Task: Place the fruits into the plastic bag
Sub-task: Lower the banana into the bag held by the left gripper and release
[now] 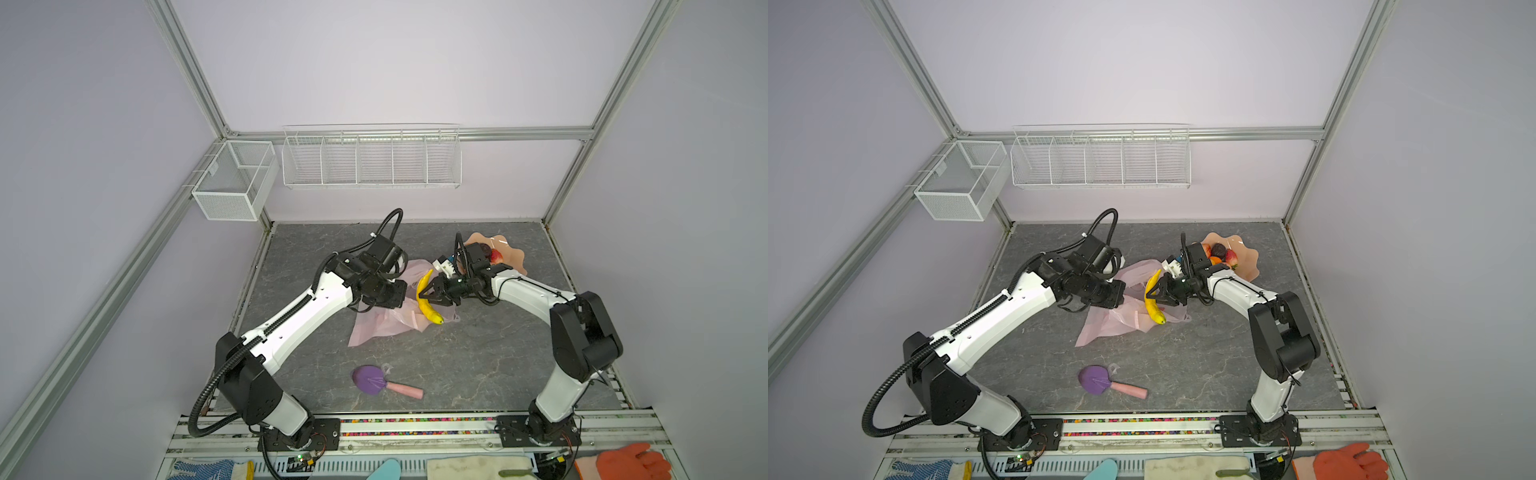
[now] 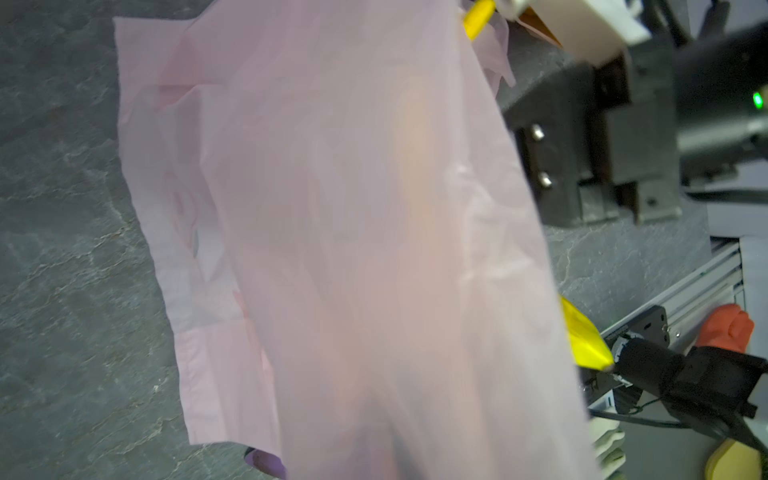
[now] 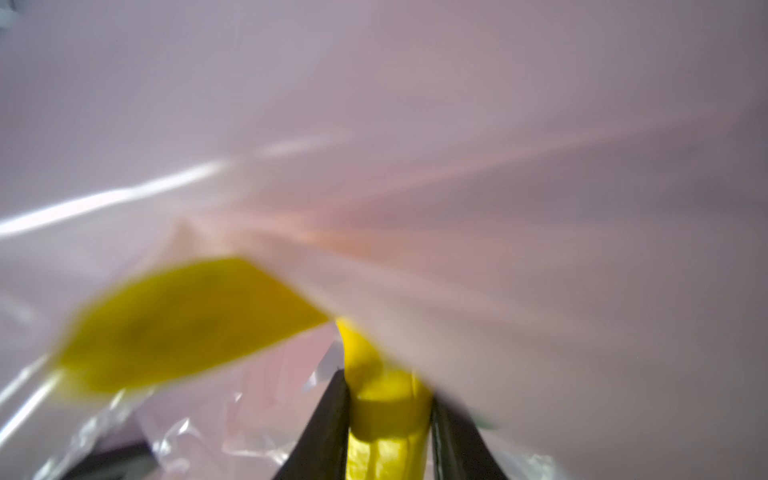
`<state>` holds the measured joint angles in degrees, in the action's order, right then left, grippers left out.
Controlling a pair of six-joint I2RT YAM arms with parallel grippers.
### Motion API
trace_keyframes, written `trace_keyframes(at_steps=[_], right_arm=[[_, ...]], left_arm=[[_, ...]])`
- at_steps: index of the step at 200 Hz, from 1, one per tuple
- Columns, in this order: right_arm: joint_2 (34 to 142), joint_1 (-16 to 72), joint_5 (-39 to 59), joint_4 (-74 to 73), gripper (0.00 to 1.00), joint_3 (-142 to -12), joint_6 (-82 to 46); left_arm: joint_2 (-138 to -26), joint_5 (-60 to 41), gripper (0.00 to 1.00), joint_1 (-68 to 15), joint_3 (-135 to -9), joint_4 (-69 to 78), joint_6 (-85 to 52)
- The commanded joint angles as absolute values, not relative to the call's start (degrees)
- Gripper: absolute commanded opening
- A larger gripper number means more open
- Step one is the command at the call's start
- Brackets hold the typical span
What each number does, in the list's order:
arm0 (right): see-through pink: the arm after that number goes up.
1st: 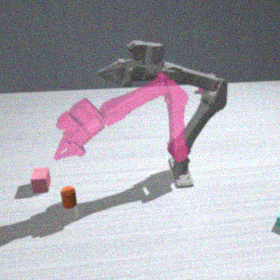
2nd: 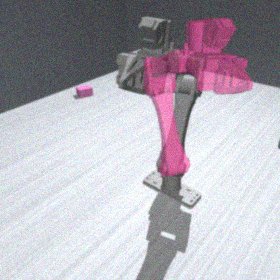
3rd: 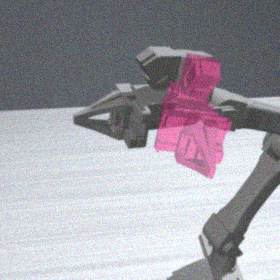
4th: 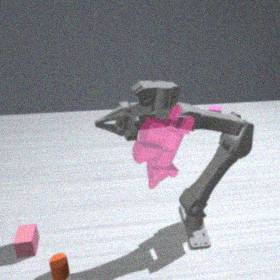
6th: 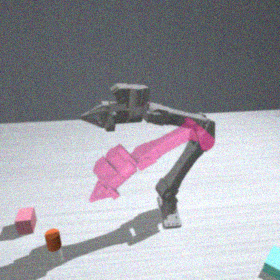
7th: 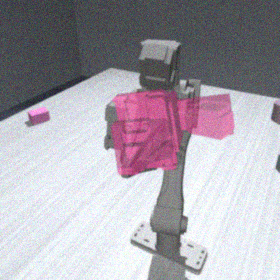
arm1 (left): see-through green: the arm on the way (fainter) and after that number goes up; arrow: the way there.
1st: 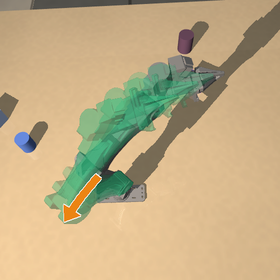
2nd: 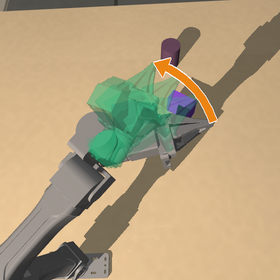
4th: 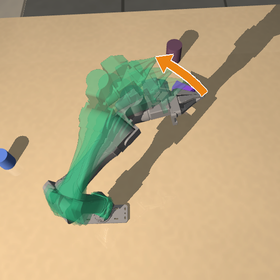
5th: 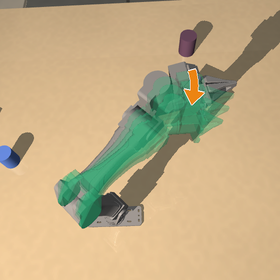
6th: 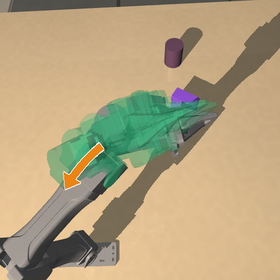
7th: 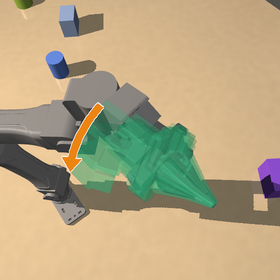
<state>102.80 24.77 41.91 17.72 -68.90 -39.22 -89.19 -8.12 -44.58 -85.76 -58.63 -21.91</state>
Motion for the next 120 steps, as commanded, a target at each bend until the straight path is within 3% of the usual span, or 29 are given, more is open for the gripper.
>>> trace_keyframes(at_steps=[1,46,120], right_arm=[[106.1,24.5,40.0,12.3,0.07,-71.9,-45.2],[108.9,26.1,37.7,2.8,0.07,-71.3,-55.3],[106.7,37.4,30.1,3.2,0.08,-69.5,-60.5]], left_arm=[[-91.3,-7.2,0.00,-46.5,-87.9,-60.0,-17.9],[-91.2,-8.4,0.00,-46.7,-87.5,-56.9,-17.8],[-91.3,-4.6,0.00,-45.4,-86.3,-50.9,-20.6]])
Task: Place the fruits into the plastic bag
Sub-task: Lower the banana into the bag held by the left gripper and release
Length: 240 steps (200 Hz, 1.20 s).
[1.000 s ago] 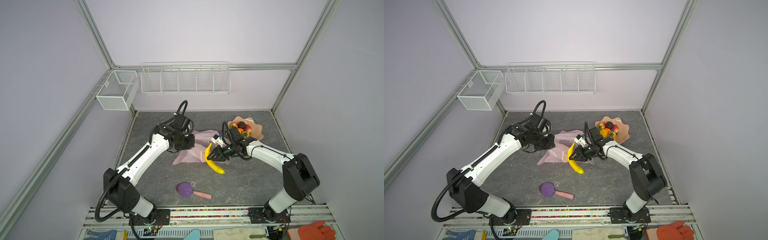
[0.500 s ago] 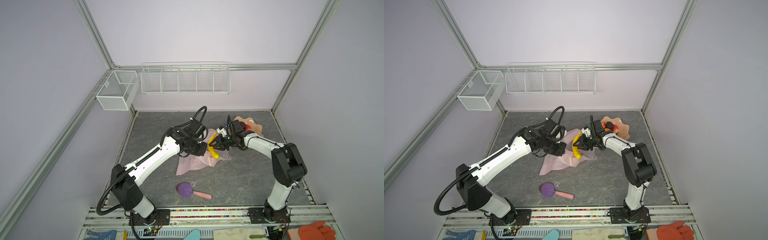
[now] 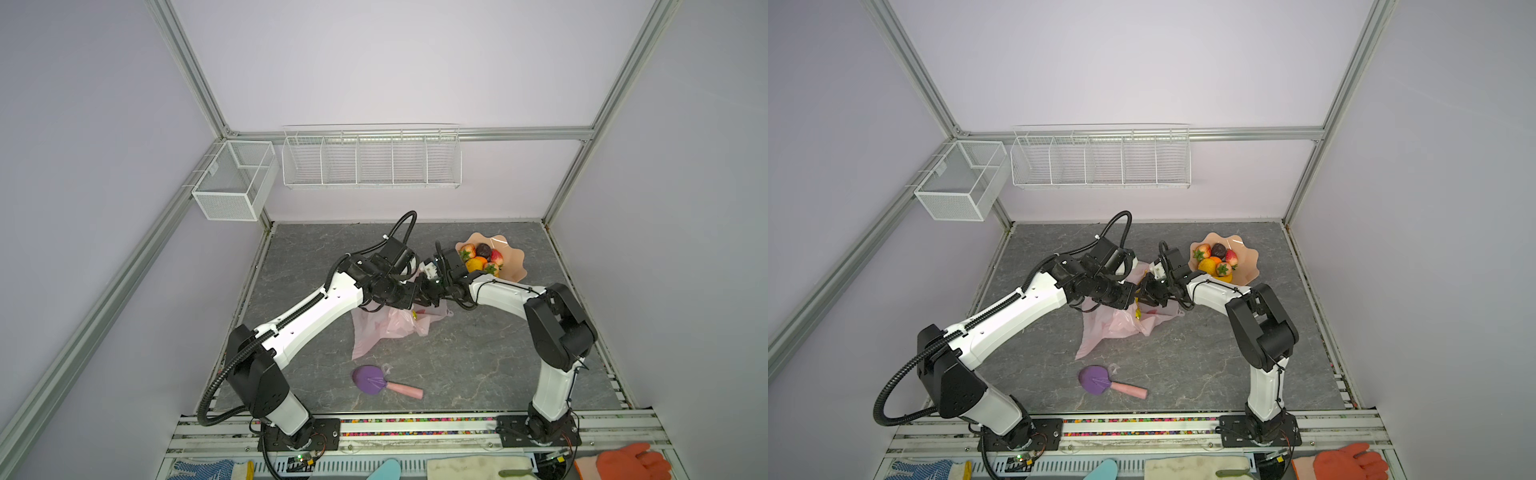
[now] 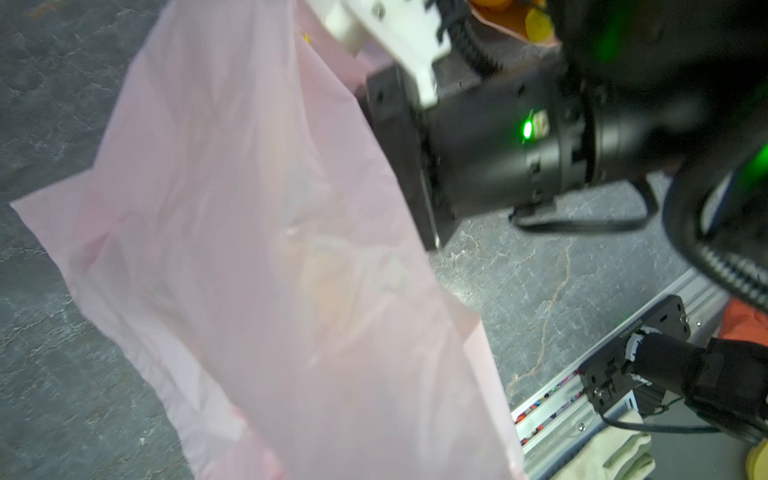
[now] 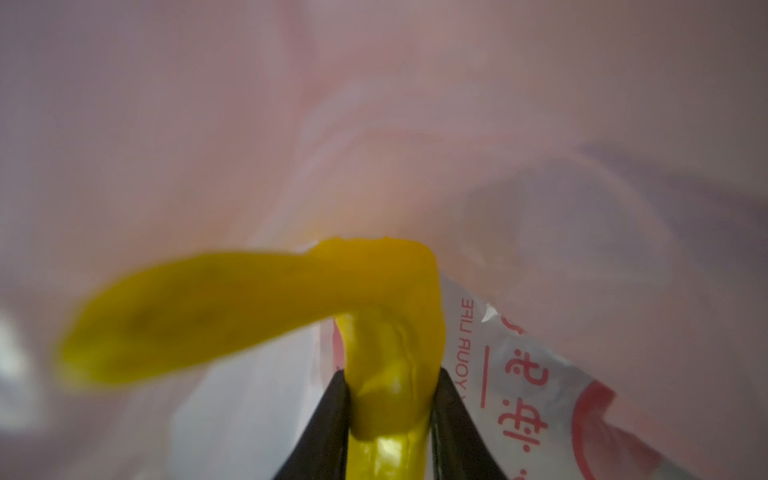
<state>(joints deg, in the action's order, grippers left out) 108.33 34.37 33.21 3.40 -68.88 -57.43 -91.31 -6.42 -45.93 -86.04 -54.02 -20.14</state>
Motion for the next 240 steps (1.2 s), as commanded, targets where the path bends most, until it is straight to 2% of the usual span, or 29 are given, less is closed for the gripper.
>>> trace_keyframes(at_steps=[1,27,42,47,59,78,88,109,177,240], right_arm=[[106.8,37.6,30.1,3.2,0.08,-69.6,-60.6],[108.8,40.5,31.6,-0.1,0.13,-70.9,-64.9],[109.1,41.6,30.9,2.4,0.25,-72.6,-64.1],[109.4,41.8,30.9,4.1,0.31,-73.3,-63.4],[109.5,42.0,30.7,7.4,0.54,-73.9,-62.3],[108.4,41.9,28.3,10.9,0.83,-73.8,-60.6],[108.0,41.7,27.2,12.3,0.90,-74.2,-59.2],[107.5,41.3,23.8,14.5,0.95,-75.3,-57.2],[106.9,38.3,20.5,18.5,0.99,-78.4,-52.4],[95.5,35.8,20.5,38.9,0.97,-76.6,-34.7]], left_arm=[[-91.3,-4.6,0.00,-45.4,-86.3,-50.8,-20.5],[-89.2,-6.1,0.00,-45.3,-81.8,-45.8,-21.0],[-87.0,-5.6,0.00,-45.1,-78.3,-43.8,-22.0],[-86.2,-5.2,0.00,-45.0,-77.0,-43.3,-22.5],[-84.2,-3.8,0.00,-44.6,-74.0,-42.7,-24.0],[-81.1,-2.7,0.00,-43.9,-69.0,-41.0,-26.0],[-79.5,-2.4,0.00,-43.7,-66.8,-40.4,-26.9],[-76.4,-2.6,0.00,-43.5,-62.2,-38.1,-29.0],[-71.4,-2.1,0.00,-43.4,-54.3,-38.0,-33.9],[-70.8,-0.8,0.00,-43.2,-55.3,-38.3,-34.4]])
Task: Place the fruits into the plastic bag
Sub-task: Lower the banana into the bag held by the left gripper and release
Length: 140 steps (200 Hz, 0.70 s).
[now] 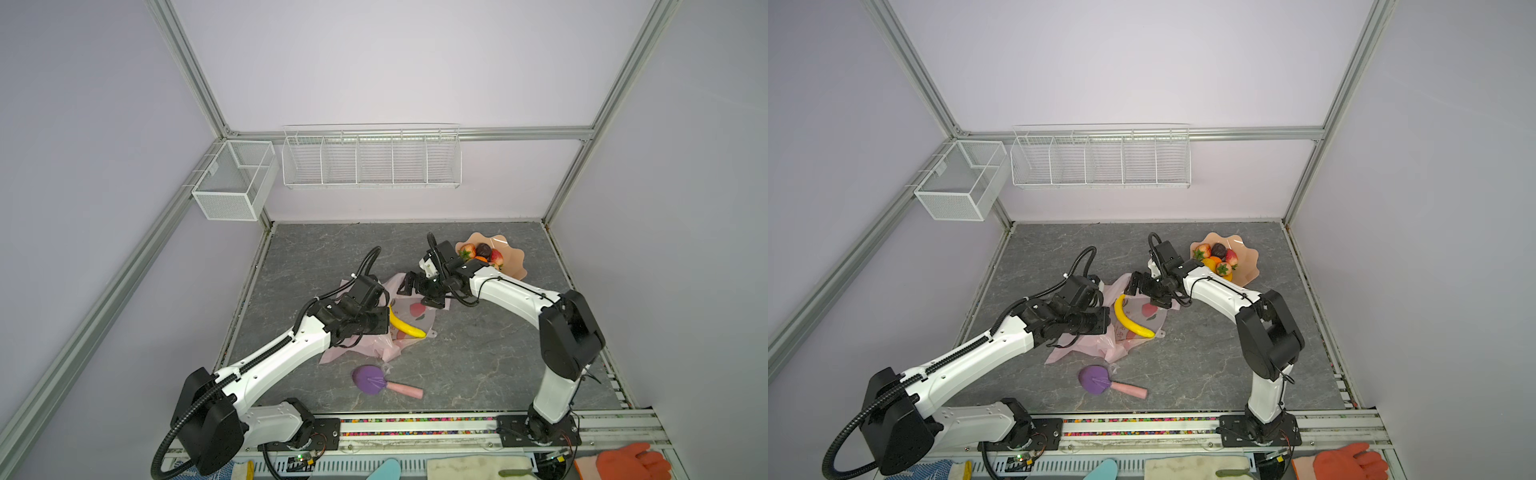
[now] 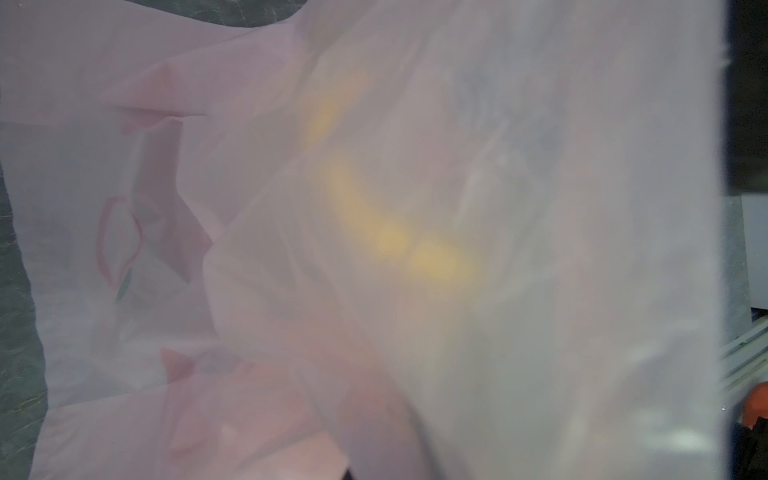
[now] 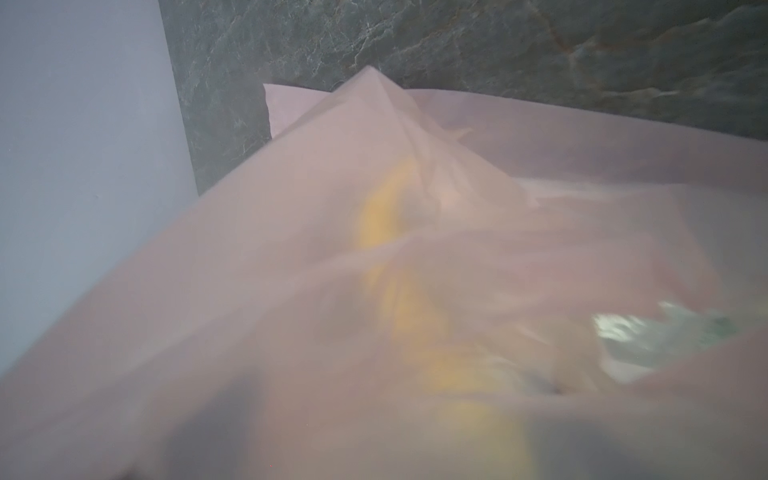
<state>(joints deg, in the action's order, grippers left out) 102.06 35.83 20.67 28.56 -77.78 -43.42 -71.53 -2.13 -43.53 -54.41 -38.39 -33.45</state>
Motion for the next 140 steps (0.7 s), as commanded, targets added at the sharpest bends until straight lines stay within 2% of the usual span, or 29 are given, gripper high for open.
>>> trace_keyframes(at_steps=[1,27,48,73,140], right_arm=[[95.3,35.8,20.5,39.2,0.97,-76.4,-34.5],[91.5,35.7,19.7,45.3,0.92,-73.1,-32.0],[91.1,35.7,19.9,45.2,0.83,-69.4,-32.4],[94.4,35.7,21.5,45.6,0.67,-70.2,-31.4],[103.9,35.8,20.7,43.8,0.56,-71.2,-31.7]], left_arm=[[-70.8,-0.8,0.00,-43.2,-55.3,-38.3,-34.4],[-71.3,-1.4,0.00,-43.2,-55.4,-37.8,-34.0],[-71.8,-1.9,0.00,-43.0,-55.8,-38.0,-33.8],[-72.4,-2.3,0.00,-43.1,-56.4,-38.3,-33.2],[-73.5,-3.1,0.00,-42.7,-57.8,-39.2,-32.3]])
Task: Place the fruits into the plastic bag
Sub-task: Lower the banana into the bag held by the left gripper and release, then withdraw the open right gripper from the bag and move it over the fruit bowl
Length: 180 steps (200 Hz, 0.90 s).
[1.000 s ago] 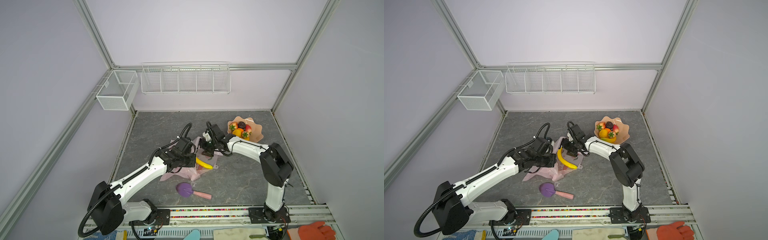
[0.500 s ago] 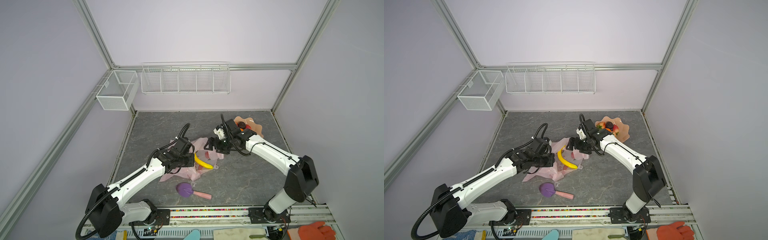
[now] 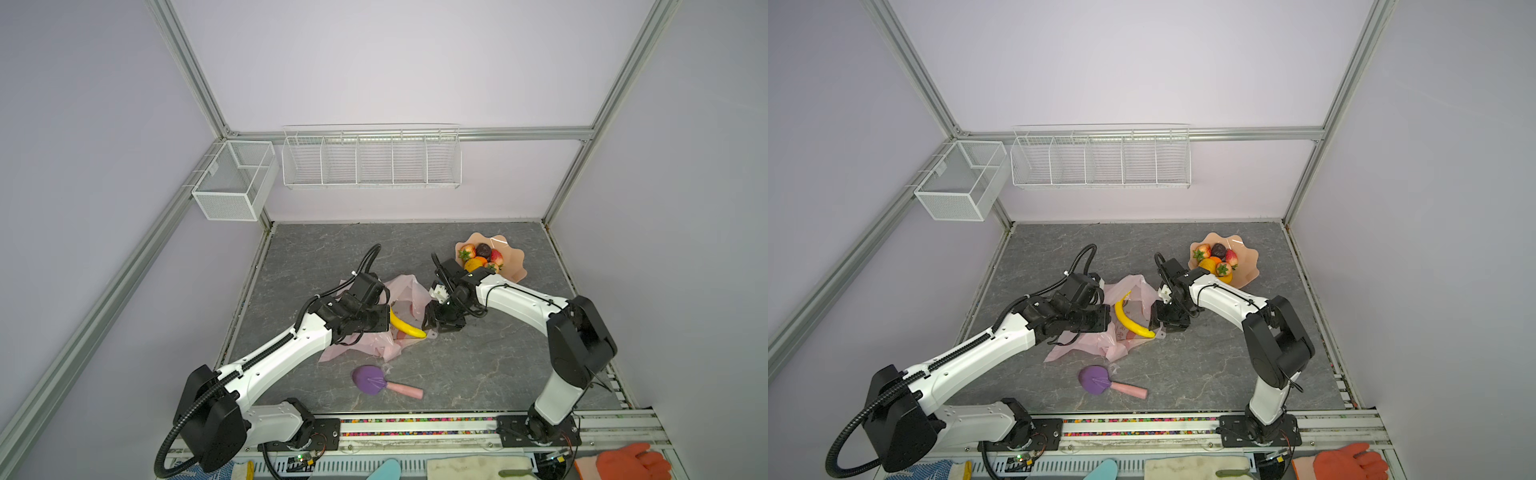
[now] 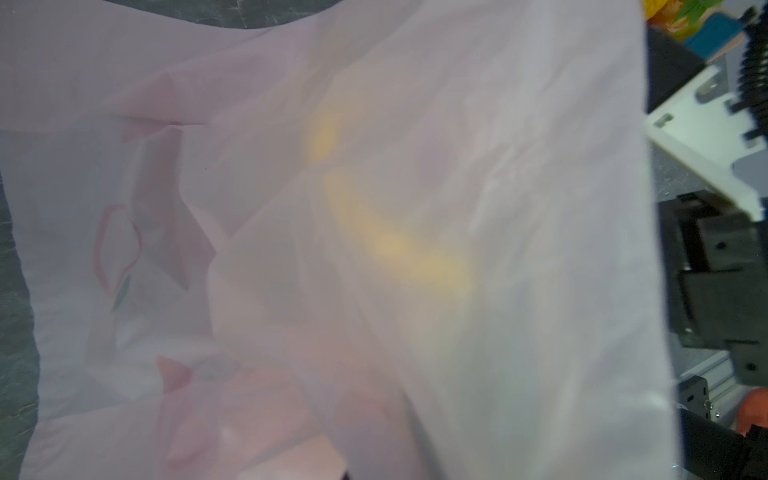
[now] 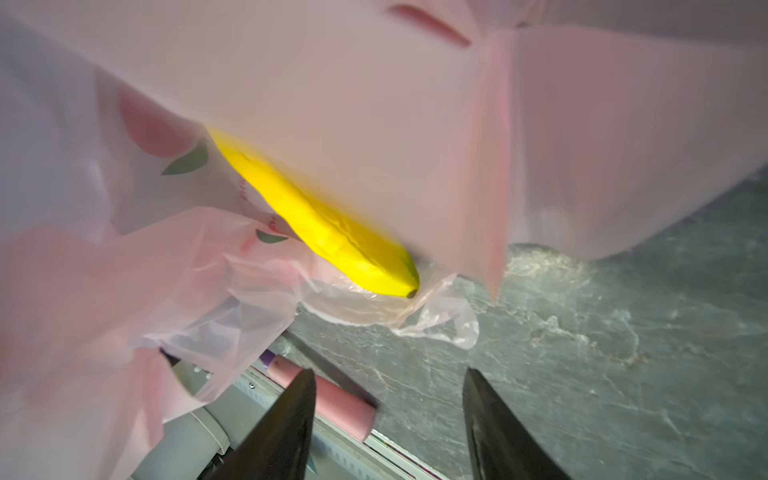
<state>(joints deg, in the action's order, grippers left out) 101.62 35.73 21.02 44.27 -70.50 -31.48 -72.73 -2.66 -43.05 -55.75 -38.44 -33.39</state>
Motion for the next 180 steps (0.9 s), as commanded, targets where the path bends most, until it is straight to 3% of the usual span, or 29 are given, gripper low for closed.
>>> trace_keyframes(at_steps=[1,68,91,114,180], right_arm=[[104.1,35.7,20.7,43.7,0.56,-71.2,-31.7],[112.2,35.8,17.0,38.2,0.44,-74.8,-36.0],[114.2,35.8,14.7,38.4,0.31,-76.1,-36.5],[113.3,35.2,11.0,39.6,0.07,-77.4,-36.6],[103.2,32.1,3.1,48.9,0.07,-86.8,-32.4]], left_arm=[[-73.5,-3.1,0.00,-42.7,-57.8,-39.2,-32.3],[-72.9,-5.2,0.00,-42.6,-57.1,-38.8,-31.2],[-72.7,-5.0,0.00,-42.0,-57.6,-39.3,-31.1],[-71.7,-4.6,0.00,-40.5,-57.8,-40.6,-30.6],[-64.4,-1.2,0.00,-30.5,-58.1,-46.6,-25.9]])
